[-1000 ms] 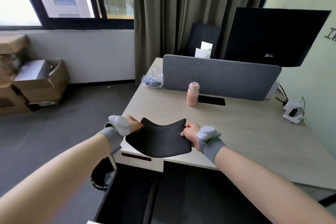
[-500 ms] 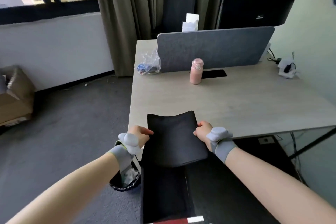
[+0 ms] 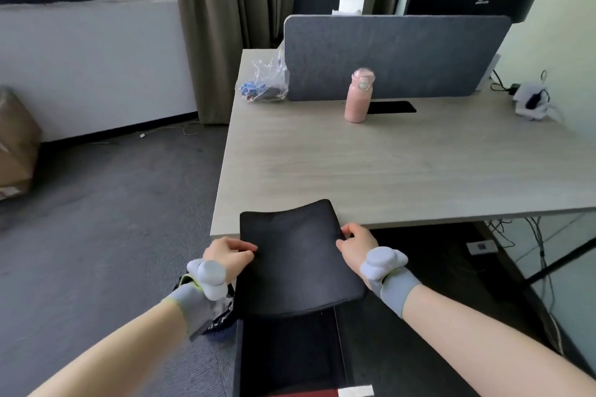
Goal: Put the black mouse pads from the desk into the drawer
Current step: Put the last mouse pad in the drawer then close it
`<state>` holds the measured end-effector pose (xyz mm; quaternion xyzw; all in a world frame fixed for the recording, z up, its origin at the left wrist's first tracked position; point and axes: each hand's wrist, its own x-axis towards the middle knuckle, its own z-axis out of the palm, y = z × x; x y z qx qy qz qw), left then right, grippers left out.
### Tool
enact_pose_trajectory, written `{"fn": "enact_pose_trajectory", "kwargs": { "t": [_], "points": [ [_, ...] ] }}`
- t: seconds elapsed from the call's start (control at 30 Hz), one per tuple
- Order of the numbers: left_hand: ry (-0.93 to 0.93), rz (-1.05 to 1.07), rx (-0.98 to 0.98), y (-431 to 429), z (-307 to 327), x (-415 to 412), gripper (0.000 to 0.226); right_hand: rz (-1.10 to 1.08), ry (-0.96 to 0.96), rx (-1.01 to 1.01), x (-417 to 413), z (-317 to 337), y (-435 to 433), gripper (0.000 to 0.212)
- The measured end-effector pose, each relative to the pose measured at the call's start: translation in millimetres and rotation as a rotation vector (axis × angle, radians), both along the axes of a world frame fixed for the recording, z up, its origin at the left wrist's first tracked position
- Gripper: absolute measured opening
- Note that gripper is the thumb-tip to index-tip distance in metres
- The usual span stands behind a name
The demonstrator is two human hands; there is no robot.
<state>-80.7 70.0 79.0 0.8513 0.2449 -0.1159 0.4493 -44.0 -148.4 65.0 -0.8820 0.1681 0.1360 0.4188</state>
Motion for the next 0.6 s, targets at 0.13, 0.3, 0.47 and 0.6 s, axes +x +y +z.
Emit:
{"fn": "enact_pose_trajectory", "kwargs": {
  "t": [0.13,0.3,0.47,0.6],
  "points": [
    [-0.152,0.034,-0.006,9,-38,-3,0.029,-0.010,-0.104,0.058,-1,-29,2,0.033],
    [-0.306,0.052,0.018,16,-75,-32,0.033,0.013,-0.194,0.098,-29,-66,6,0.035],
    [-0.387,0.097,-0.005,13,-80,-81,0.035,0.009,-0.239,0.159,-77,-73,5,0.036],
    [-0.461,0.070,-0.008,4,-71,-150,0.033,0.009,-0.287,0.205,-145,-67,-6,0.036]
  ]
}}
